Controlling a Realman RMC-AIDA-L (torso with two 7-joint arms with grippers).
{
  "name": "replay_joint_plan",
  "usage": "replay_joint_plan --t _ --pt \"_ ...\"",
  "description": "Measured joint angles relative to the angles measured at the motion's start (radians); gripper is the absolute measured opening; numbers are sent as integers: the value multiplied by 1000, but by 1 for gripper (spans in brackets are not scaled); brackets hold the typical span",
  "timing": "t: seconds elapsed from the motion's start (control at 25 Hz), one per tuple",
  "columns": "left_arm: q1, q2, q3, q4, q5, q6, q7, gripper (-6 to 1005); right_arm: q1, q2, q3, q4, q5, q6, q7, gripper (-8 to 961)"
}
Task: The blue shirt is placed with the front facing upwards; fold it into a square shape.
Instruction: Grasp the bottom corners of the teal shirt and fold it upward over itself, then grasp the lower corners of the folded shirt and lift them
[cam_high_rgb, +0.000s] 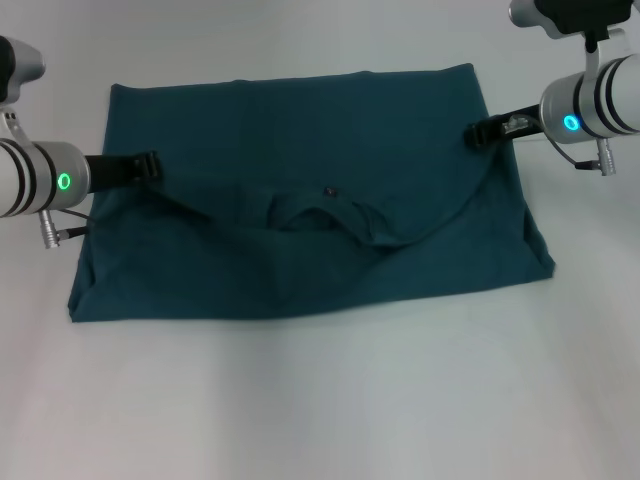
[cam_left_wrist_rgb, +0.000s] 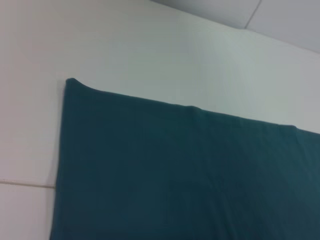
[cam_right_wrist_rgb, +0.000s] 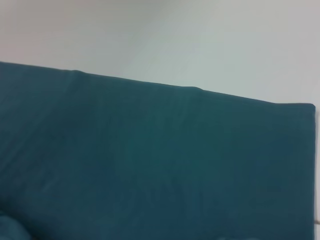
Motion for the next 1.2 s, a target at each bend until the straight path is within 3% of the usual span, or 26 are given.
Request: replay_joint_plan --t 0.12,0.52,0.56,0.68,0.88,1.0,1.08,1.2 --pt "-2 -4 1 7 1 1 6 121 0 1 -1 1 -5 0 -1 56" --pt "32 -5 0 14 -3 2 -44 306 -41 -5 9 -18 -70 -44 48 486" --pt "40 -5 0 16 -6 7 -49 346 -52 -6 12 -33 -69 -60 50 527" --pt "62 -7 -4 39 -8 36 -63 466 -85 -5 28 -92 -68 -118 57 775" --pt "124 -36 -12 175 -43 162 -82 659 -160 19 71 -265 -24 -269 50 931" --pt "186 -42 -13 253 -137 251 -91 748 -218 29 77 -369 64 -375 40 930" --pt "262 -25 -13 274 -285 338 -88 775 -264 33 80 -410 150 -437 6 930" --pt "307 -15 -13 275 -368 381 -78 801 -339 39 99 -426 309 -511 -98 929"
